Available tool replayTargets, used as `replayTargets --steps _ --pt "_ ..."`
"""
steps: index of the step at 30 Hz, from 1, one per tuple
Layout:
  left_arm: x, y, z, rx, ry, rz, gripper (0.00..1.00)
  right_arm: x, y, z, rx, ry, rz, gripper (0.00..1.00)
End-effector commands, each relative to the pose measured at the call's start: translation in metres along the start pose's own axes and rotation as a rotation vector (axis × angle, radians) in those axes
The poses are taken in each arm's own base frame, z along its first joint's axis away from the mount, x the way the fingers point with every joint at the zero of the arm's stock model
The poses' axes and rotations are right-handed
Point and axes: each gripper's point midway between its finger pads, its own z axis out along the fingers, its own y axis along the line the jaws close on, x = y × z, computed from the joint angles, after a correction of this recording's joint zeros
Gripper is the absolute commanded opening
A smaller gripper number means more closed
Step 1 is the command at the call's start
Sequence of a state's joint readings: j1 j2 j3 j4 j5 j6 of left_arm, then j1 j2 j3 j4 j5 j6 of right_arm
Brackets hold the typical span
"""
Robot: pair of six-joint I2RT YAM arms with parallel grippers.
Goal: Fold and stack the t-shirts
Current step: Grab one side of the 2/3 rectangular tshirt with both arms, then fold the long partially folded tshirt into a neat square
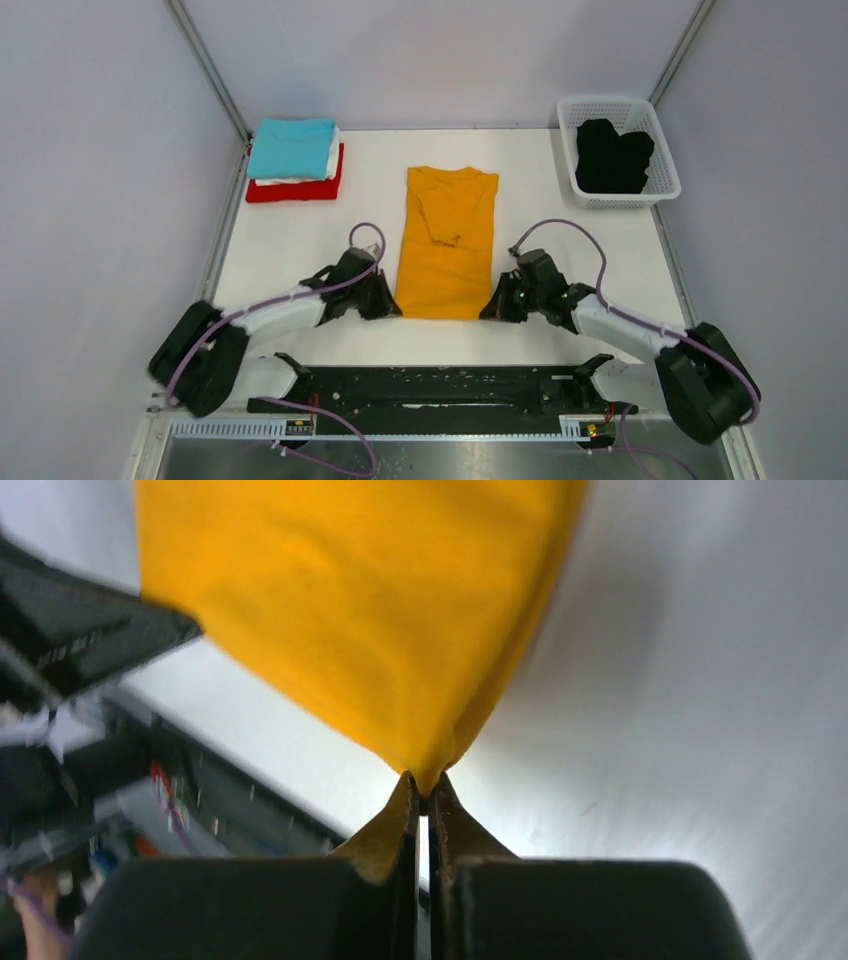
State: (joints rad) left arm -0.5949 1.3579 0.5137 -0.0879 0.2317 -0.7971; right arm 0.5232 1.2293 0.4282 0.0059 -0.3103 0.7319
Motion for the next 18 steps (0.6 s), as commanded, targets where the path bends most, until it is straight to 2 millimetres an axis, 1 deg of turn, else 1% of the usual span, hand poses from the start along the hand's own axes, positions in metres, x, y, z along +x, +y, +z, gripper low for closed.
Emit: replayTargets --steps 1,2,4,5,6,7,9,10,12,14,16,18 --pt "0.039 0.008 -0.039 0.004 0.015 0.011 0.0 0.069 0.021 -0.035 -0.097 0.2 -0.115 0.0" --pt "0.045 0.006 -0.05 0.011 0.004 0.025 0.0 0.079 0.029 -0.043 -0.134 0.23 -0.123 0.0" --pt "0.052 0.005 -0.074 0.015 -0.037 0.062 0.0 0.095 0.041 -0.06 -0.203 0.27 -0.143 0.0" --pt "0.053 0.007 -0.086 0.008 -0.062 0.079 0.0 0.102 0.044 -0.068 -0.222 0.29 -0.15 0.0" --pt "0.049 0.001 -0.103 0.046 -0.111 0.095 0.0 0.106 0.05 -0.076 -0.254 0.298 -0.168 0.0" --pt "0.051 0.001 -0.112 0.05 -0.119 0.1 0.0 0.111 0.054 -0.084 -0.283 0.308 -0.186 0.0" --pt "0.048 -0.019 -0.138 0.179 -0.175 0.117 0.0 0.119 0.063 -0.1 -0.347 0.337 -0.225 0.0" --pt "0.048 -0.028 -0.147 0.23 -0.186 0.12 0.0 0.122 0.068 -0.107 -0.379 0.348 -0.237 0.0" --pt "0.045 -0.041 -0.16 0.293 -0.209 0.124 0.0 0.126 0.08 -0.122 -0.46 0.361 -0.255 0.0" --pt "0.043 -0.048 -0.167 0.321 -0.221 0.127 0.0 0.125 0.091 -0.133 -0.524 0.355 -0.255 0.0" --pt "0.037 -0.055 -0.171 0.346 -0.248 0.14 0.0 0.125 0.098 -0.139 -0.558 0.349 -0.241 0.0" --pt "0.03 -0.062 -0.175 0.362 -0.278 0.153 0.0 0.122 0.101 -0.139 -0.56 0.34 -0.235 0.0"
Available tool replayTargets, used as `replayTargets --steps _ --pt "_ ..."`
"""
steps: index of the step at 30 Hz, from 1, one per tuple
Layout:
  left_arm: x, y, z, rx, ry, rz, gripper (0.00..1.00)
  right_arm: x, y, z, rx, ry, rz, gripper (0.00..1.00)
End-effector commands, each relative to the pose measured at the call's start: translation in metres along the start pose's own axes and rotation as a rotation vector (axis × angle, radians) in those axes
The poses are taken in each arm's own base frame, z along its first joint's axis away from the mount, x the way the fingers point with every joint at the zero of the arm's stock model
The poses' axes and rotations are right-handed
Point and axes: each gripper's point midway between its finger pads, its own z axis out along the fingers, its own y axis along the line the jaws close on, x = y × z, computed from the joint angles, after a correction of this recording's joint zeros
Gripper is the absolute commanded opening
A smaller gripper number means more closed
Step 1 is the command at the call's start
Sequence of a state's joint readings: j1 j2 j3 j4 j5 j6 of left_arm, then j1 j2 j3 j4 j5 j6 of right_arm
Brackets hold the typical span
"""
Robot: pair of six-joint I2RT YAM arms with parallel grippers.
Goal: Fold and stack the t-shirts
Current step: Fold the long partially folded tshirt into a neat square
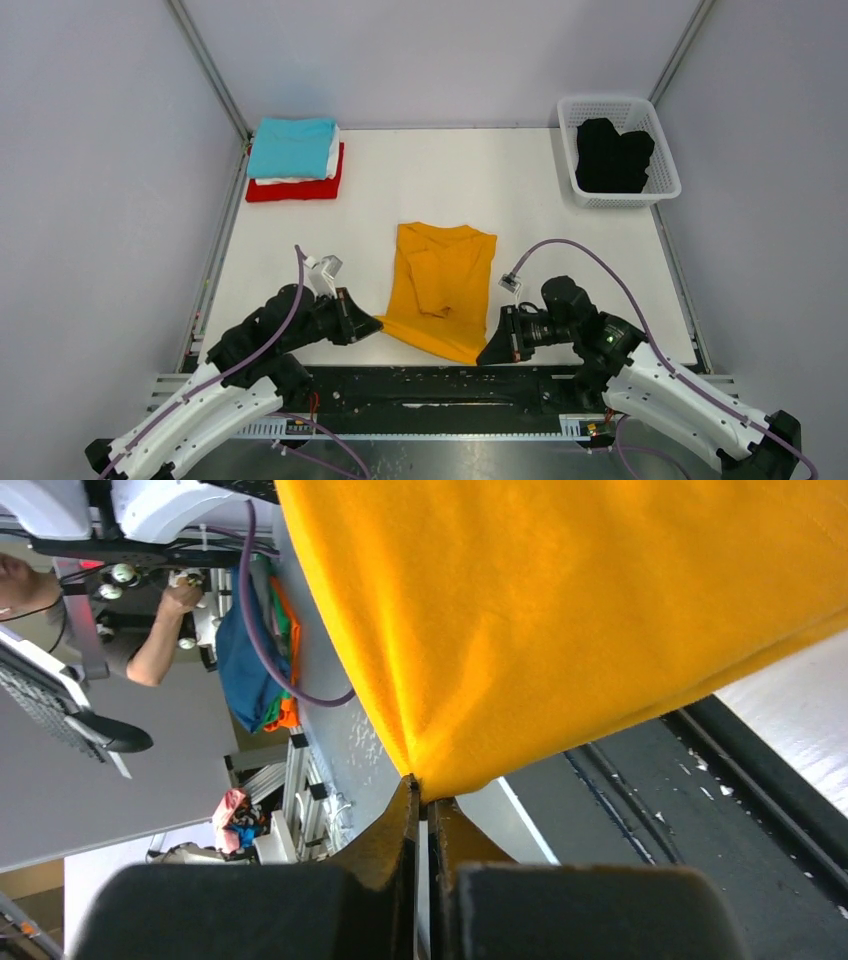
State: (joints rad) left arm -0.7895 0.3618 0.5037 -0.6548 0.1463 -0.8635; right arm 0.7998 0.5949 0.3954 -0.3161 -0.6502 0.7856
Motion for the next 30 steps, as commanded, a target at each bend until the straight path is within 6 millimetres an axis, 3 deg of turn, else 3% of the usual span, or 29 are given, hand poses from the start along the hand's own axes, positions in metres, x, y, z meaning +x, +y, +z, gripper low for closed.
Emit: replayTargets --steps 1,8,16,30 --pt "-0.024 -0.017 -0.006 0.022 -0.077 0.025 0.0 0.003 0.025 -0.007 -0.07 0.035 0.017 0.0" --pt "-0.072 -0.02 0.012 -0.083 -0.217 0.063 0.0 -0.036 0.015 -0.002 0.048 -0.089 0.012 0.0" --pt "-0.118 -0.016 0.04 -0.212 -0.271 0.082 0.0 -0.098 -0.001 -0.014 0.125 -0.295 0.075 0.0" --pt "-0.191 -0.007 0.077 -0.241 -0.328 0.08 0.0 -0.166 -0.023 -0.029 0.147 -0.391 0.174 0.0"
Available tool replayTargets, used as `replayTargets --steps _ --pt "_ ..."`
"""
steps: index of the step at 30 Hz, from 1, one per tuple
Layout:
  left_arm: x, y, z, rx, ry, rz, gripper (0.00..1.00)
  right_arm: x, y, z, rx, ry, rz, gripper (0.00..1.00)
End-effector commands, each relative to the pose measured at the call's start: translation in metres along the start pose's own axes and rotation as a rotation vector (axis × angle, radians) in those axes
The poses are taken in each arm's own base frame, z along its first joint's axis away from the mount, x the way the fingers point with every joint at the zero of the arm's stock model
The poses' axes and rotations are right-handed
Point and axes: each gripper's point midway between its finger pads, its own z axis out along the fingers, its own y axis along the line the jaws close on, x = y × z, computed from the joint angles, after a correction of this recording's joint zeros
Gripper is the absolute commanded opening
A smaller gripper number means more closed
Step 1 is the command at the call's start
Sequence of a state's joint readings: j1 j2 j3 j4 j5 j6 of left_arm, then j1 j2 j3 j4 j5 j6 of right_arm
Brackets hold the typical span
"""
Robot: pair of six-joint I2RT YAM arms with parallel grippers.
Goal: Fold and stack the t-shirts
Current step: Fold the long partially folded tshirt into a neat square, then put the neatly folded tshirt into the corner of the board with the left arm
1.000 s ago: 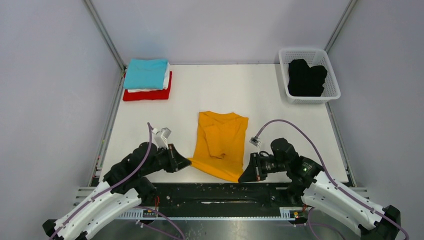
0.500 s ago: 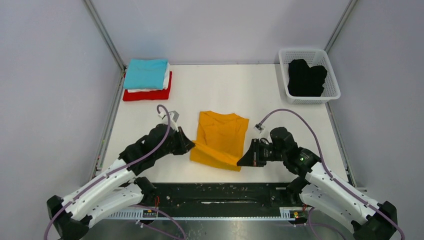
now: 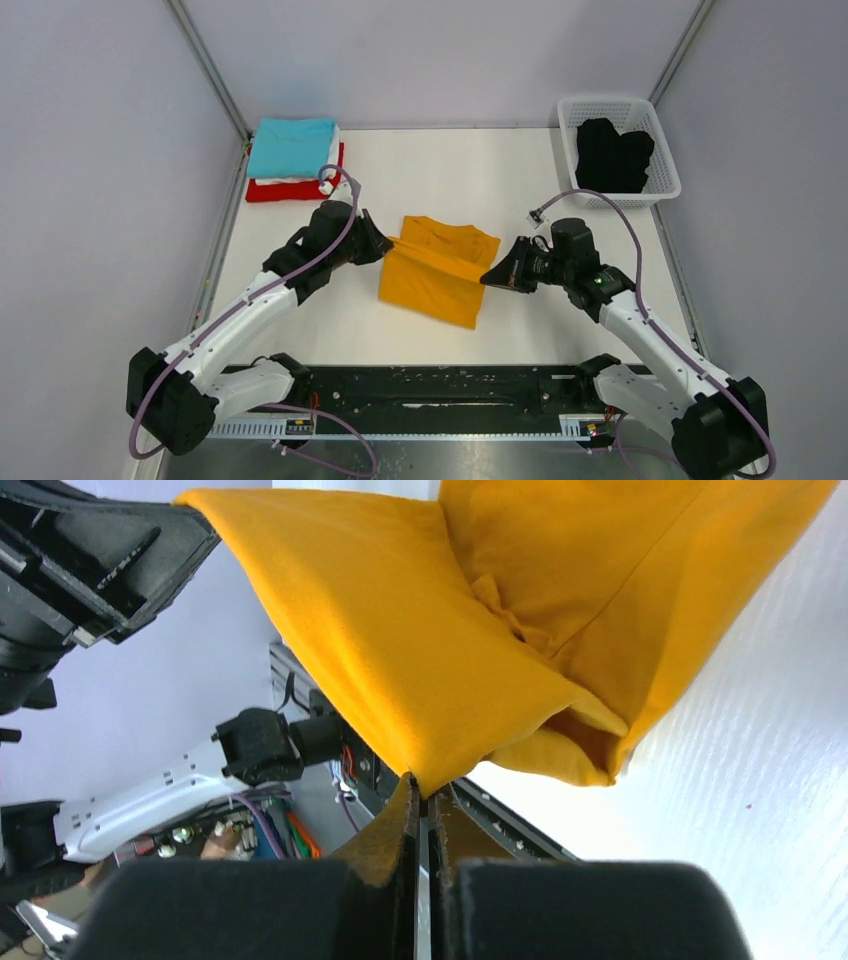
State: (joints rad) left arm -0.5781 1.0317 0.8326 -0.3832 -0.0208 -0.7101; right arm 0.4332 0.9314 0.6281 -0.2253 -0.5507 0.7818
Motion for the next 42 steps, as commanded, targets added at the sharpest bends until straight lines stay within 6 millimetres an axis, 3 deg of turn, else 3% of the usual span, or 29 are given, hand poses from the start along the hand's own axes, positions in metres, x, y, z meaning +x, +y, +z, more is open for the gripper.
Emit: replayTargets --steps 1,9,16,18,19,21,22,25,29,34,42 --pt "-0.054 -0.017 0.012 0.041 -0.135 0.016 0.0 -0.024 0.006 0.002 -0.039 -0.023 0.014 0.0" --pt "-0.063 -0.007 0.073 0.002 -0.059 0.013 0.0 -0.061 -0.023 0.02 0.008 -0.053 0.088 0.0" --pt "-0.067 0.009 0.135 -0.069 0.006 0.023 0.0 -0.093 -0.059 0.049 0.054 -0.054 0.128 0.0" --pt "-0.064 0.014 0.154 -0.078 0.041 0.015 0.05 -0.105 -0.07 0.058 0.065 -0.066 0.133 0.03" --pt "-0.064 0.017 0.165 -0.085 0.047 0.012 0.12 -0.113 -0.076 0.062 0.074 -0.081 0.124 0.07" --pt "-0.066 0.018 0.179 -0.088 0.067 0.006 0.27 -0.131 -0.087 0.069 0.114 -0.112 0.109 0.37" --pt "-0.069 0.017 0.183 -0.076 0.074 0.004 0.38 -0.14 -0.09 0.072 0.129 -0.126 0.088 0.56" --pt "-0.08 0.003 0.18 -0.017 0.075 -0.001 0.96 -0.161 -0.09 0.069 0.185 -0.156 0.038 0.96" --pt "-0.079 0.0 0.159 0.014 0.062 0.045 0.99 -0.154 -0.083 0.05 0.204 -0.193 0.002 0.99" --pt "-0.045 0.016 0.145 0.025 0.14 0.12 0.99 -0.124 -0.097 0.036 0.25 -0.187 -0.01 0.99" --pt "0.0 0.05 0.164 -0.033 0.354 0.229 0.99 -0.096 -0.119 0.034 0.288 -0.142 -0.021 0.99"
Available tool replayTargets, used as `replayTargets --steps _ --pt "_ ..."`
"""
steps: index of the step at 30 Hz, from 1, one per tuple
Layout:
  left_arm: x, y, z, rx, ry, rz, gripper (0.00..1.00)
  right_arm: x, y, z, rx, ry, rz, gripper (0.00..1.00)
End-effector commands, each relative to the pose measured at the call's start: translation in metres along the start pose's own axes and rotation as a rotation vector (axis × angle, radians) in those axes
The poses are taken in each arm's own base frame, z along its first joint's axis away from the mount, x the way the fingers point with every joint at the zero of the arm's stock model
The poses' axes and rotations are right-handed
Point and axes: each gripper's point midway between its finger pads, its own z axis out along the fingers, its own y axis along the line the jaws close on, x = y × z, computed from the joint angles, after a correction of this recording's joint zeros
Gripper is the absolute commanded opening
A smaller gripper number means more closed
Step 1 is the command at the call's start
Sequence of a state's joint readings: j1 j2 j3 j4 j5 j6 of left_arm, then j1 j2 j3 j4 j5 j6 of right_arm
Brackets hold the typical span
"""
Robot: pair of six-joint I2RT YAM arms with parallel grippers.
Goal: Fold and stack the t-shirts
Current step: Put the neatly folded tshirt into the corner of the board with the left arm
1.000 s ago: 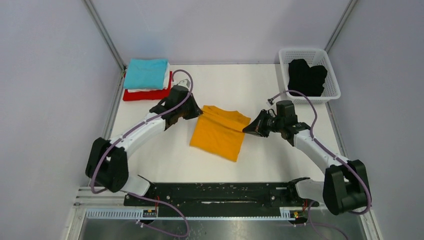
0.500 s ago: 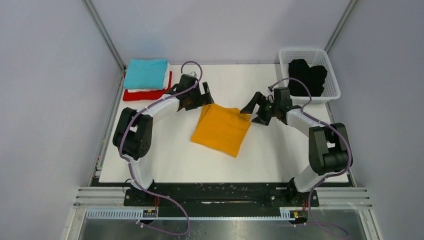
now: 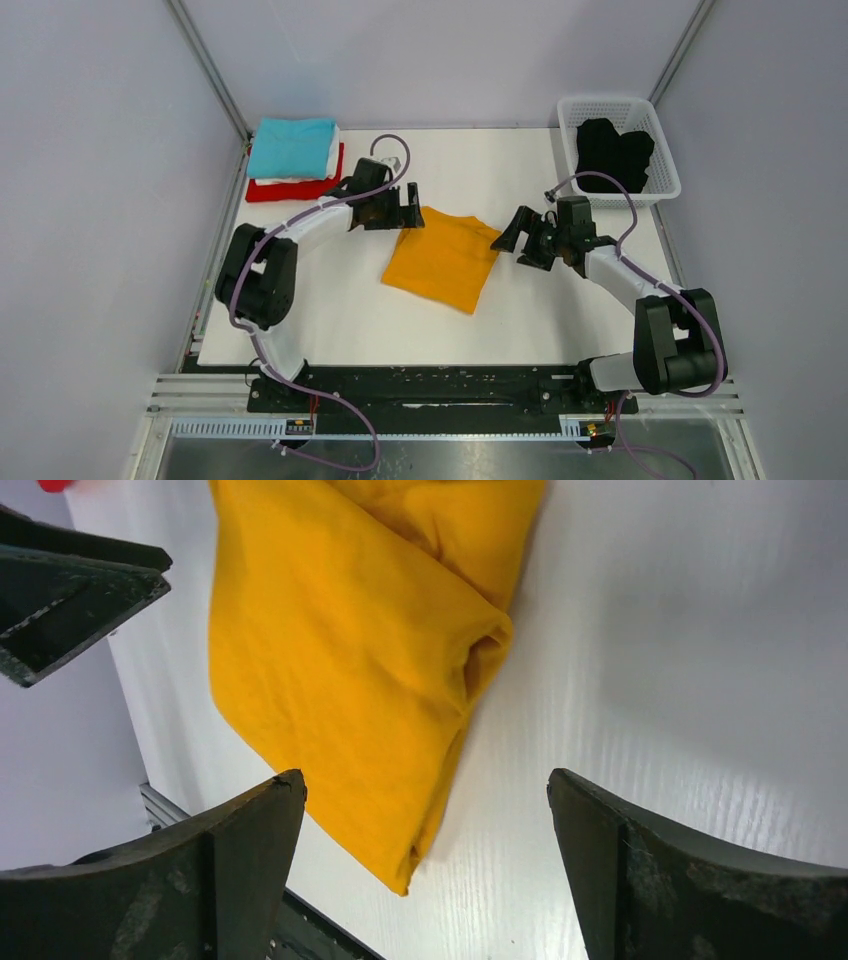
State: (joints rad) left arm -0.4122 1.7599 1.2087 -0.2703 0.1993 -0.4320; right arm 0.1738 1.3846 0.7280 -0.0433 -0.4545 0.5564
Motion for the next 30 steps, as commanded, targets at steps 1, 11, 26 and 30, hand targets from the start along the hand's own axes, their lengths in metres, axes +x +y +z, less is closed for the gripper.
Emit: replayTargets --steps 1,11,26,30 --pt "0.022 0.008 0.018 0.009 0.132 0.087 0.99 0.006 -0.01 -0.001 0.027 -0.001 -0.027 0.99" --pt "0.06 0.024 0.056 -0.157 0.281 0.106 0.9 0.007 -0.016 -0.007 0.056 -0.033 -0.037 0.99" --pt "0.018 0.043 0.044 -0.646 0.134 0.287 0.0 -0.005 -0.024 -0.039 0.137 -0.19 -0.115 0.99" --pt "-0.048 0.062 0.009 -0.812 -0.017 0.319 0.0 -0.012 -0.033 -0.052 0.199 -0.263 -0.122 0.99"
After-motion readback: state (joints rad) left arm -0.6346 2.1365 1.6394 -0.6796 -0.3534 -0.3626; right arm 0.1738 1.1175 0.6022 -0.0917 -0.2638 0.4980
